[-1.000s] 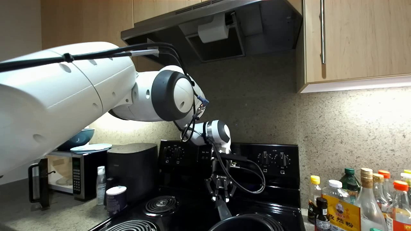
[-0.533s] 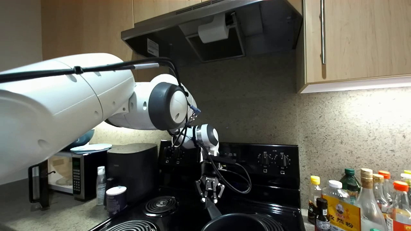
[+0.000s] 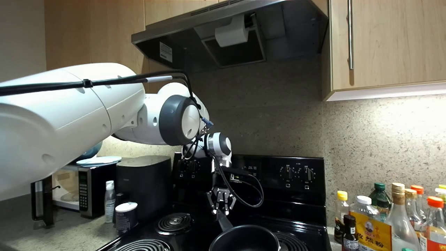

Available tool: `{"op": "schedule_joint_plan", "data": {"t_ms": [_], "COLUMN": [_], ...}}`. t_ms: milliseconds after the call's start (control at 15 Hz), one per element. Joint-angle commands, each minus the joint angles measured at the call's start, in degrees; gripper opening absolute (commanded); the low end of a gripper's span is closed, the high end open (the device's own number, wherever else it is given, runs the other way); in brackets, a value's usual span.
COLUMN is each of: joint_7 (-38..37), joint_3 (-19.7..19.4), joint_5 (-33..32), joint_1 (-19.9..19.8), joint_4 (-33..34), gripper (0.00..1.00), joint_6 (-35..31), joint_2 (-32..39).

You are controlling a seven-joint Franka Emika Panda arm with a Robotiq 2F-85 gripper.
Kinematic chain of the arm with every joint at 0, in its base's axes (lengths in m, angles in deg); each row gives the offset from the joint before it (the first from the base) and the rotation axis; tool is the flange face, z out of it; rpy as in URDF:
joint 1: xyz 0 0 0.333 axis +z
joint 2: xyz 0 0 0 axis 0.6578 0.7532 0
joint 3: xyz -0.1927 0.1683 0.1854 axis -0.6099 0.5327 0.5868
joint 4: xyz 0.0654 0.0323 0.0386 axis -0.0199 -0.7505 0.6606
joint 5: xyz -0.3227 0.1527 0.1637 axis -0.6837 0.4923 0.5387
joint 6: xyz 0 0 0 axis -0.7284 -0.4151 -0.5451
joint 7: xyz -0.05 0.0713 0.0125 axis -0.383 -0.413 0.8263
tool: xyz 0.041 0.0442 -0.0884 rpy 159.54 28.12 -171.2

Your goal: Move the pot from the right top plate to the right bottom plate of the stove

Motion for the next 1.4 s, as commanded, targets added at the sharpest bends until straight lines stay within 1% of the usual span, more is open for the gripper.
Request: {"op": "schedule_joint_plan", "data": {"t_ms": [0,200,400,800,1067,1200,1333], "joint_7": [-2.33,-6.59,-13.48,-19.91,-23.23,-24.53,-25.15], "joint_3": [-0.05,-0.34,-1.27,-2.75,-2.82,-2.64,-2.25], "joint_5": [2.54,5.28,7.78,9.88,11.02,12.25,14.38], "joint_1": [-3.36,-5.78,-7.20,-7.49,-7.32,-7.54,-8.01], "joint_4": [-5.67,-8.55,-11.04,-13.56,-14.03,-13.65,-12.36], "gripper": [0.12,0.12,0.12,0.12,0.12,0.12,0.12], "joint_6": [-2.94,-3.80,-4.05,-6.77,-7.47,-7.08,-4.26], "joint_2": [-4.56,-6.25,-7.51,-9.55,-10.43,-10.39,-9.86]}}
